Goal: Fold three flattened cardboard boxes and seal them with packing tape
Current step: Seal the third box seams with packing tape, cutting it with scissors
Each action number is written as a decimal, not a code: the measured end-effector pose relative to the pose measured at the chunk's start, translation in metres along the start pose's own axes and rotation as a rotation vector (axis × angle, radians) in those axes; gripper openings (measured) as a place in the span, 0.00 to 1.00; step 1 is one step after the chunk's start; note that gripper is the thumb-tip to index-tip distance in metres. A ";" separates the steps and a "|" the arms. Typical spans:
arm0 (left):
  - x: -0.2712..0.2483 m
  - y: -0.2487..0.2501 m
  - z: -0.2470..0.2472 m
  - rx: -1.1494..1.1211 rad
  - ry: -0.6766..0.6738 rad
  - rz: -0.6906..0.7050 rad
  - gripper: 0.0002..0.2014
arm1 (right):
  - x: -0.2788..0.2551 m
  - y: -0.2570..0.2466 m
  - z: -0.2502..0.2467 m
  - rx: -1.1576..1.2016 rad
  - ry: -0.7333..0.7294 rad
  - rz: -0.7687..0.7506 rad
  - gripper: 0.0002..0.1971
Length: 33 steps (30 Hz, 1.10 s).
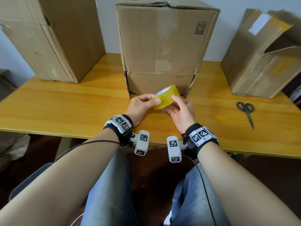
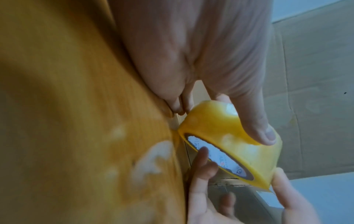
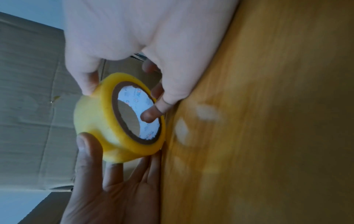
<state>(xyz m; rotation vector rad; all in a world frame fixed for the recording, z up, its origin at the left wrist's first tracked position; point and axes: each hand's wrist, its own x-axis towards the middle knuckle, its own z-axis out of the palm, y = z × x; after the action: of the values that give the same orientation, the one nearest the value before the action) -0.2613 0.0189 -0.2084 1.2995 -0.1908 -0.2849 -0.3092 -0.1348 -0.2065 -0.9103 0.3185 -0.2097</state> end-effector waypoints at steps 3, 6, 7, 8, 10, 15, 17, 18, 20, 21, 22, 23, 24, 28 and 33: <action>0.001 0.003 -0.002 0.034 -0.028 -0.022 0.08 | 0.001 -0.003 -0.004 0.047 -0.052 0.012 0.26; 0.002 0.003 0.000 0.119 -0.053 -0.026 0.12 | 0.001 -0.007 -0.005 0.033 -0.102 0.046 0.21; 0.002 0.004 0.000 0.124 -0.048 -0.026 0.12 | 0.001 -0.007 -0.006 0.040 -0.100 0.046 0.18; 0.002 0.004 0.000 0.117 -0.042 -0.029 0.12 | 0.001 -0.008 -0.006 0.043 -0.094 0.047 0.16; 0.002 0.003 0.000 0.087 -0.031 -0.031 0.12 | 0.002 -0.008 -0.007 0.047 -0.109 0.048 0.15; 0.002 0.007 0.003 0.055 0.009 -0.071 0.23 | 0.002 -0.006 -0.012 0.039 -0.147 0.038 0.22; 0.004 0.008 0.001 0.042 0.007 -0.088 0.30 | 0.001 -0.005 -0.012 0.039 -0.153 0.038 0.22; 0.005 0.007 0.000 0.028 0.004 -0.097 0.34 | 0.001 -0.005 -0.012 0.047 -0.144 0.045 0.22; 0.006 0.008 -0.001 -0.008 -0.001 -0.128 0.39 | 0.002 -0.005 -0.013 0.062 -0.144 0.057 0.23; 0.006 0.008 -0.001 -0.017 -0.006 -0.141 0.38 | 0.003 -0.006 -0.013 0.060 -0.151 0.061 0.23; 0.006 0.009 -0.002 -0.016 -0.011 -0.151 0.38 | 0.003 -0.006 -0.013 0.059 -0.153 0.066 0.22; 0.006 0.009 -0.002 -0.007 -0.014 -0.157 0.38 | 0.003 -0.006 -0.013 0.069 -0.146 0.073 0.22; 0.007 0.009 -0.002 0.005 -0.016 -0.159 0.39 | 0.003 -0.006 -0.013 0.079 -0.131 0.081 0.22; 0.007 0.009 -0.003 0.017 -0.034 -0.163 0.41 | 0.002 -0.010 -0.012 0.068 -0.120 0.104 0.22; 0.006 0.010 -0.005 0.054 -0.088 -0.157 0.40 | 0.003 -0.011 -0.012 0.032 -0.122 0.166 0.21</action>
<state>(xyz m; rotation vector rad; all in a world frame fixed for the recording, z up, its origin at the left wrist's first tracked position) -0.2534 0.0239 -0.2003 1.3593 -0.1725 -0.4742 -0.3109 -0.1510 -0.2048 -0.8560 0.2747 -0.0064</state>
